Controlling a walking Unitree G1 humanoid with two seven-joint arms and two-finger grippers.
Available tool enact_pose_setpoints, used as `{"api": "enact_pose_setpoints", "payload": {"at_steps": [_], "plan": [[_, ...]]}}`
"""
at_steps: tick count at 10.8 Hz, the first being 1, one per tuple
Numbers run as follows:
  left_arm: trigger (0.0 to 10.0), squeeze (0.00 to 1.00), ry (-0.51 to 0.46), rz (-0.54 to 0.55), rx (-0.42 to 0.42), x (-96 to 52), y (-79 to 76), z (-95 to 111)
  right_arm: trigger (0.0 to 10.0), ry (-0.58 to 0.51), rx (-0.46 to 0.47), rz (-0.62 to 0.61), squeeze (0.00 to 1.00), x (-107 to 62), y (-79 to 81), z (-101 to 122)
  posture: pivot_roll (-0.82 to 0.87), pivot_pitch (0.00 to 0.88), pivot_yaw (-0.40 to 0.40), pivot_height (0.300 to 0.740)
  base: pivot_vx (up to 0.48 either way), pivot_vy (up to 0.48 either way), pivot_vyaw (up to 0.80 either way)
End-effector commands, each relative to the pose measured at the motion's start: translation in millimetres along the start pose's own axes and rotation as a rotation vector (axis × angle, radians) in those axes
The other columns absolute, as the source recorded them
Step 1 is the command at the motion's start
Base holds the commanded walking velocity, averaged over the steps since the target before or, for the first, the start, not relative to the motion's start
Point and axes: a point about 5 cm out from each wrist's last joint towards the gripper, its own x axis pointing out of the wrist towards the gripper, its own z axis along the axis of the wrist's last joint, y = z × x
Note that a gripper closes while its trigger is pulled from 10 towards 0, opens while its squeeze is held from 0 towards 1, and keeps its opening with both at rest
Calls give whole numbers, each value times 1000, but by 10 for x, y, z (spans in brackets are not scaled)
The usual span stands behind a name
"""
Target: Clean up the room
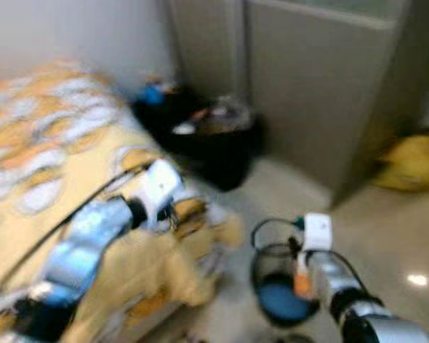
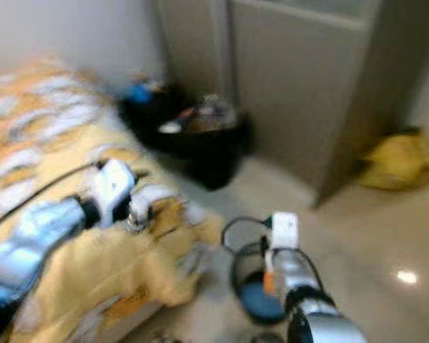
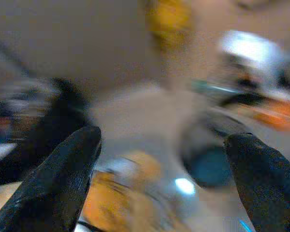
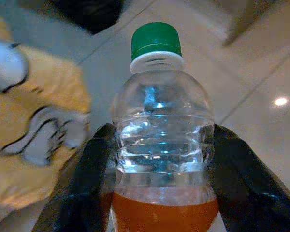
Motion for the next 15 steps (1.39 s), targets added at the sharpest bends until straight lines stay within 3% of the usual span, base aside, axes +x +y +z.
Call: {"api": "enact_pose_setpoints", "payload": {"at_steps": [1, 3, 6, 7, 9, 11, 14, 15], "plan": [[10000, 0, 26, -135, -23, -25, -181, 10, 10000, -24, 21, -22, 0, 8, -31, 65, 7, 126, 195, 740, 0, 0, 0], [10000, 0, 70, -232, -78, -203, -409, 31, 10000, -24, 44, -71, 0, 2, -98, 30, 54, 181, 223, 740, 0, 0, 0], [10000, 0, 165, -222, -151, -501, -559, -9, 10000, -26, -8, -138, 0, -8, -243, -4, 128, 266, 259, 740, 0, 0, 0], [10000, 0, 183, -217, -171, -554, -613, -17, 10000, -49, -25, -136, 1000, -7, -253, 30, 139, 279, 262, 740, 0, 0, 0], [10000, 0, 180, -214, -203, -571, -715, 4, 10000, -202, -90, -191, 1000, -8, -282, 325, 150, 298, 256, 740, 0, 0, 0], [10000, 0, 178, -210, -228, -572, -765, 11, 10000, -320, -91, -231, 1000, -24, -342, 617, 142, 307, 246, 740, 0, 0, 0], [10000, 0, 196, -215, -237, -552, -802, -14, 10000, -321, -102, -165, 1000, -13, -238, 632, 122, 299, 222, 740, 0, 0, 0], [10000, 0, 201, -223, -239, -520, -819, -35, 10000, -310, -89, -112, 0, -9, -168, 588, 114, 291, 213, 740, 0, 0, 0]]}}
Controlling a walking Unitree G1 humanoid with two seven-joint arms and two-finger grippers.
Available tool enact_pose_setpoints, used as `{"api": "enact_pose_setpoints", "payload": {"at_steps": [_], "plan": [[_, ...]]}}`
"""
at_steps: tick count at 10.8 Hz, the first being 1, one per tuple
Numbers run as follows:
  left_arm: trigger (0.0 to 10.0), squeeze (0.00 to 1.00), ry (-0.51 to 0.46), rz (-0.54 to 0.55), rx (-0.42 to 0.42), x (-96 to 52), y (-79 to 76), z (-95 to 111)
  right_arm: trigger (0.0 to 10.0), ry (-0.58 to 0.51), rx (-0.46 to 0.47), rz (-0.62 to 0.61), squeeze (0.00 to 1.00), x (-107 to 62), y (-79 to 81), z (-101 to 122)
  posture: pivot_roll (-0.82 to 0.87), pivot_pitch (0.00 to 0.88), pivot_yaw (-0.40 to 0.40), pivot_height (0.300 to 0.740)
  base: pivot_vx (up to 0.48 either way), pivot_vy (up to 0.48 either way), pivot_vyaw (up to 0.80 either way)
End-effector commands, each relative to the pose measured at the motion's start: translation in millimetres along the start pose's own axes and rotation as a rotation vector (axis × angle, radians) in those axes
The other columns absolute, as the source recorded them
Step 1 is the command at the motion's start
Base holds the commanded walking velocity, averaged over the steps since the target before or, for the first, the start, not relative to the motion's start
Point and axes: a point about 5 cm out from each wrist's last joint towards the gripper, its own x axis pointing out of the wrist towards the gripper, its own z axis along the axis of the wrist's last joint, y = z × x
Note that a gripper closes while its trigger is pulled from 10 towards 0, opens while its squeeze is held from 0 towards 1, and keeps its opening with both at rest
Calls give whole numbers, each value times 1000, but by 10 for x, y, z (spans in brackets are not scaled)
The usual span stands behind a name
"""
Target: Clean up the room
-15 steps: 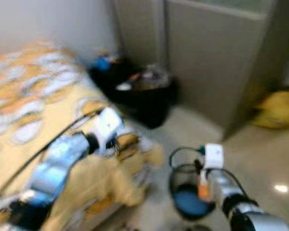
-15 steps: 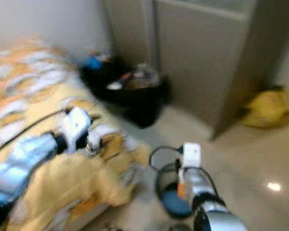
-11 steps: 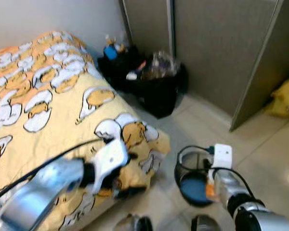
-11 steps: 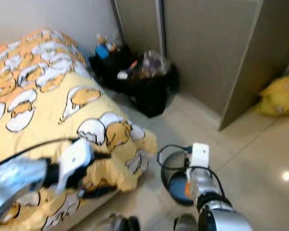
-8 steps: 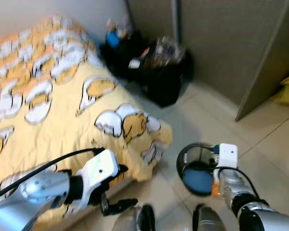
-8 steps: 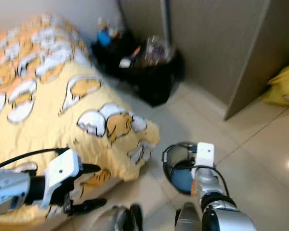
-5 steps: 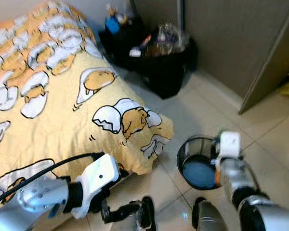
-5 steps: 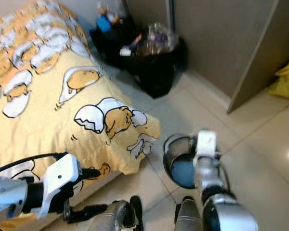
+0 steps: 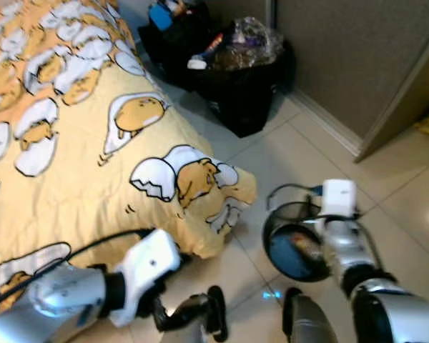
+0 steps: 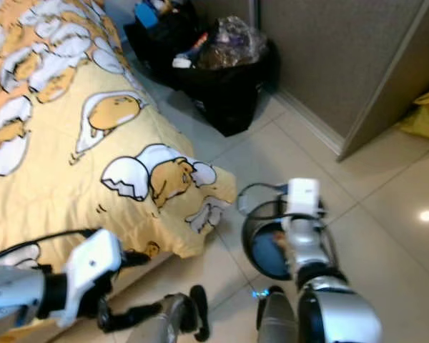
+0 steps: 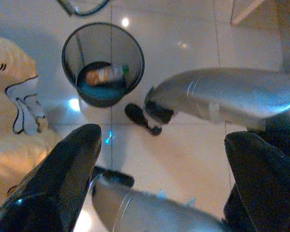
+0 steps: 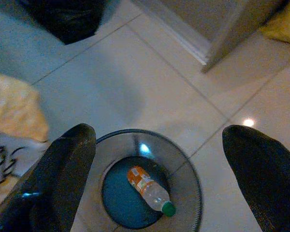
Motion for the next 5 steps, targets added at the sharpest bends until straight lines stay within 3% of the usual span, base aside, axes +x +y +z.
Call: {"api": "enact_pose_setpoints", "payload": {"at_steps": [1, 3, 4, 5], "plan": [[10000, 0, 3, 33, -18, 40, 27, -48, 10000, 13, 13, 42, 0, -74, 94, -146, 91, 268, 186, 740, 0, 0, 0], [10000, 0, -197, 345, -141, 253, 378, -11, 10000, -100, 80, 124, 0, -247, 258, -214, 10, 187, 128, 740, 0, 0, 0], [10000, 0, -377, 569, -309, 299, 621, -9, 10000, -224, 158, 183, 0, -463, 310, -126, -42, 126, 93, 740, 0, 0, 0], [10000, 0, -441, 718, -358, 344, 781, -64, 10000, -313, 186, 201, 0, -621, 261, 23, -82, 68, 65, 740, 0, 0, 0]]}}
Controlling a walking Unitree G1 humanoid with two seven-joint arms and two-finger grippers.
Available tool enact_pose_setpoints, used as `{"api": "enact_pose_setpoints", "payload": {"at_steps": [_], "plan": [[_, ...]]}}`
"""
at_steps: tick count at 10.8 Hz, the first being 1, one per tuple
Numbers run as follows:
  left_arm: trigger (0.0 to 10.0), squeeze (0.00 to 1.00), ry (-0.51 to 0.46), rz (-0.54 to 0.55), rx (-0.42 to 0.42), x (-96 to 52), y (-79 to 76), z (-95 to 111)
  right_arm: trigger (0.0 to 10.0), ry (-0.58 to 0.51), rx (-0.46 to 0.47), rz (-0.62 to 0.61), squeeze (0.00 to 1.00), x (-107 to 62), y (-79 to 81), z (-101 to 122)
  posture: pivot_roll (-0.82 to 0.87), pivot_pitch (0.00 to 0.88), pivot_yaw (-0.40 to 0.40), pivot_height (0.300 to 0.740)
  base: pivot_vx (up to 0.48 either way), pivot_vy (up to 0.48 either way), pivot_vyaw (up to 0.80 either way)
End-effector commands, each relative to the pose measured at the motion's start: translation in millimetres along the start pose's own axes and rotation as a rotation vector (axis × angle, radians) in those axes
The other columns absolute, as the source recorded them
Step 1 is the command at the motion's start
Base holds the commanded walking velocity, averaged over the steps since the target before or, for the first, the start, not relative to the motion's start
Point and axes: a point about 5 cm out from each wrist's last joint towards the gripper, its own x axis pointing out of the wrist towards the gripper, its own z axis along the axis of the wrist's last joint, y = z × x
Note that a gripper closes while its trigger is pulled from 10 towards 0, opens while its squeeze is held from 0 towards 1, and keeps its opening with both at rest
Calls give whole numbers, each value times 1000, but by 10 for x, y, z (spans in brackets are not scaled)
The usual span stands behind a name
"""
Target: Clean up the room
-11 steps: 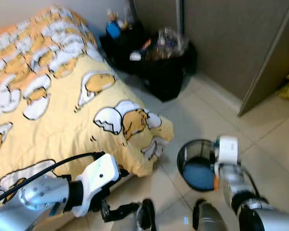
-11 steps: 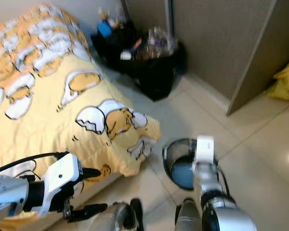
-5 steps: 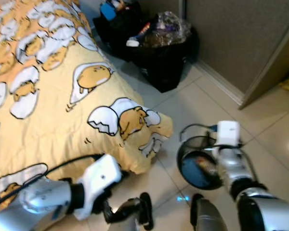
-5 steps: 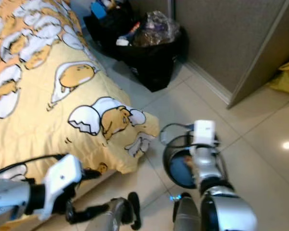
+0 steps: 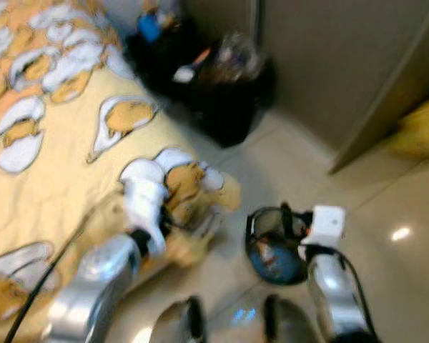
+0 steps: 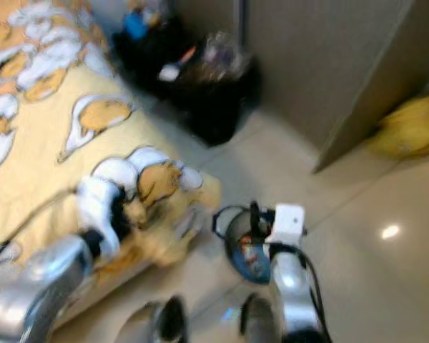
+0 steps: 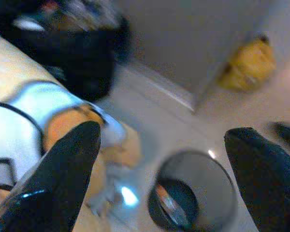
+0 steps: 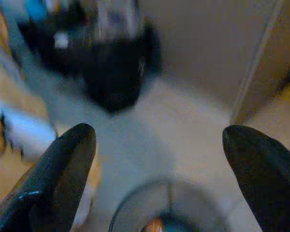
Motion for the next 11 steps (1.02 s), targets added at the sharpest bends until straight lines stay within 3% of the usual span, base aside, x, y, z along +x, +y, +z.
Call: {"api": "enact_pose_setpoints", "payload": {"at_steps": [1, 3, 4, 5, 6, 8, 11], "plan": [[10000, 0, -21, 110, 13, 15, 79, -82, 10000, -72, -12, 8, 0, -21, -33, 211, -110, 15, 49, 740, 0, 0, 0], [10000, 0, -45, 126, 49, 116, 20, -123, 10000, -90, -39, -4, 0, -34, -167, 323, -127, 0, 43, 740, 0, 0, 0], [10000, 0, -66, 157, -3, 231, 40, -146, 10000, -40, -38, -23, 0, 45, -259, 309, -137, 0, 56, 740, 0, 480, 625], [10000, 0, -77, 162, -4, 274, 38, -145, 10000, -15, -20, -38, 0, 94, -273, 287, -132, 0, 45, 740, 0, 476, 600], [10000, 0, -83, 156, 16, 286, 8, -179, 10000, 9, -25, -23, 0, 57, -270, 260, -129, 0, 50, 740, 0, 465, 587], [10000, 0, -21, 277, 93, 320, 161, -298, 10000, 42, -45, 21, 0, -2, -256, 181, -131, 0, 62, 740, 0, 0, 556], [10000, 0, -38, 300, 81, 269, 162, -321, 10000, 45, -4, 55, 0, 76, -167, 135, -143, 0, 119, 740, 0, -160, 529]]}}
